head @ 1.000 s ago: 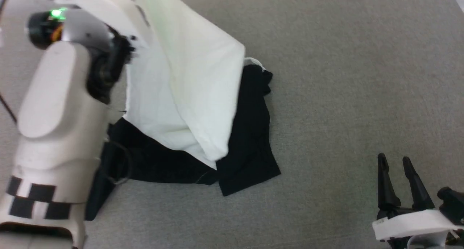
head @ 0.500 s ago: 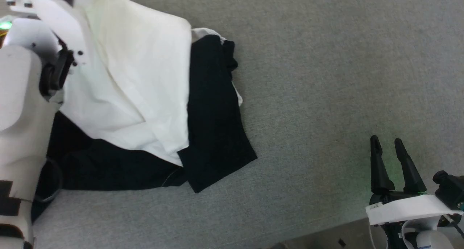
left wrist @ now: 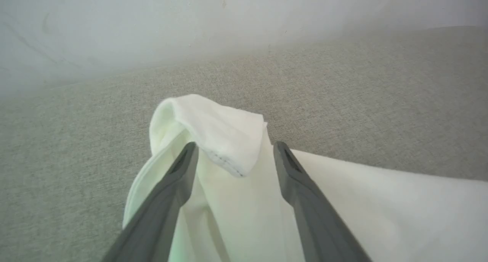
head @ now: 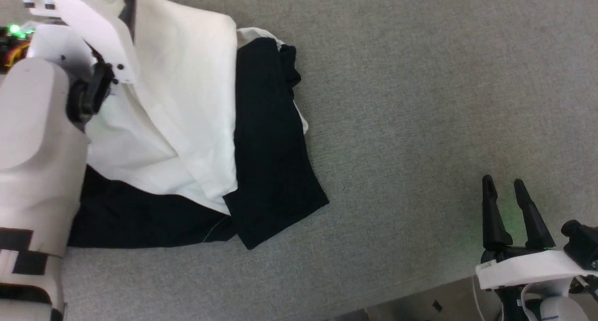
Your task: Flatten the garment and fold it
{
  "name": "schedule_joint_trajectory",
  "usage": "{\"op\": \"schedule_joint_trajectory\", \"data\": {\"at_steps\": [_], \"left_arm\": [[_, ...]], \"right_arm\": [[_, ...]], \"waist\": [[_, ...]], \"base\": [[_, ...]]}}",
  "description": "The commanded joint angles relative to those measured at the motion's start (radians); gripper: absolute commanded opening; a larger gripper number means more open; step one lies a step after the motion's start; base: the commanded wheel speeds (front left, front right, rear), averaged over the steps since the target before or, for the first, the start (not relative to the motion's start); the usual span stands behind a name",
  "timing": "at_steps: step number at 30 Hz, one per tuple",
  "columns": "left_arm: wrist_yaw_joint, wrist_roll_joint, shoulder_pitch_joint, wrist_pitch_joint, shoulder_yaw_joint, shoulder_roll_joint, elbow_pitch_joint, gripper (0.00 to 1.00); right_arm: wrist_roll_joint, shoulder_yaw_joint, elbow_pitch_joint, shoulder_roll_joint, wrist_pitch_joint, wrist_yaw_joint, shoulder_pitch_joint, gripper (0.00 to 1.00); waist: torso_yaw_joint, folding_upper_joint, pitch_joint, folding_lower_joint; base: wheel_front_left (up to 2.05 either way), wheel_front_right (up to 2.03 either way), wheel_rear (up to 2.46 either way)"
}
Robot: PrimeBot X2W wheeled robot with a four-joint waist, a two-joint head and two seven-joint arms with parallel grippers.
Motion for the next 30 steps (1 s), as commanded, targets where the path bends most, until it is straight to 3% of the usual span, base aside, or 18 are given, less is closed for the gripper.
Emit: {"op": "schedule_joint_trajectory", "data": {"at_steps": [1,5,8,12,20,25,30], "left_arm": [[-0.014,-0.016,0.014,0.007,-0.007,-0.015,-0.011,1.00],[-0.014,-0.034,0.035,0.017,-0.006,-0.024,-0.033,1.00],[0.015,-0.047,0.063,-0.012,0.017,-0.026,-0.079,1.00],[0.056,-0.045,0.138,-0.096,0.041,-0.028,-0.183,1.00],[0.088,0.019,0.419,-0.329,0.031,0.002,-0.479,1.00],[0.198,0.058,0.630,-0.489,0.063,-0.037,-0.615,1.00],[0.284,0.152,0.832,-0.523,0.111,-0.082,-0.764,1.00]], "right_arm": [[-0.014,-0.005,0.005,0.002,-0.005,-0.001,-0.006,1.00],[-0.027,-0.006,0.014,0.002,-0.005,-0.001,0.003,1.00],[-0.033,-0.008,0.021,0.002,-0.005,-0.001,0.021,1.00],[-0.039,-0.018,0.031,0.002,-0.005,-0.001,0.057,1.00],[-0.043,-0.030,0.028,0.002,-0.005,-0.001,0.102,1.00],[-0.047,-0.034,0.022,0.002,-0.005,-0.001,0.128,1.00],[-0.052,-0.030,0.019,0.002,-0.005,-0.001,0.137,1.00]], "waist": [[0.082,0.0000,-0.091,-0.0001],[0.118,0.0000,-0.150,-0.0001],[0.146,0.0000,-0.205,-0.0001],[0.183,0.0000,-0.275,-0.0001],[0.233,0.0000,-0.346,-0.0001],[0.255,0.0000,-0.375,-0.0001],[0.254,0.0000,-0.396,-0.0001]], "base": [[0.00,0.00,0.00],[0.00,0.00,0.00],[0.00,0.00,0.00],[0.00,0.00,0.00],[0.00,0.00,0.00],[0.00,0.00,0.00],[0.00,0.00,0.00]]}}
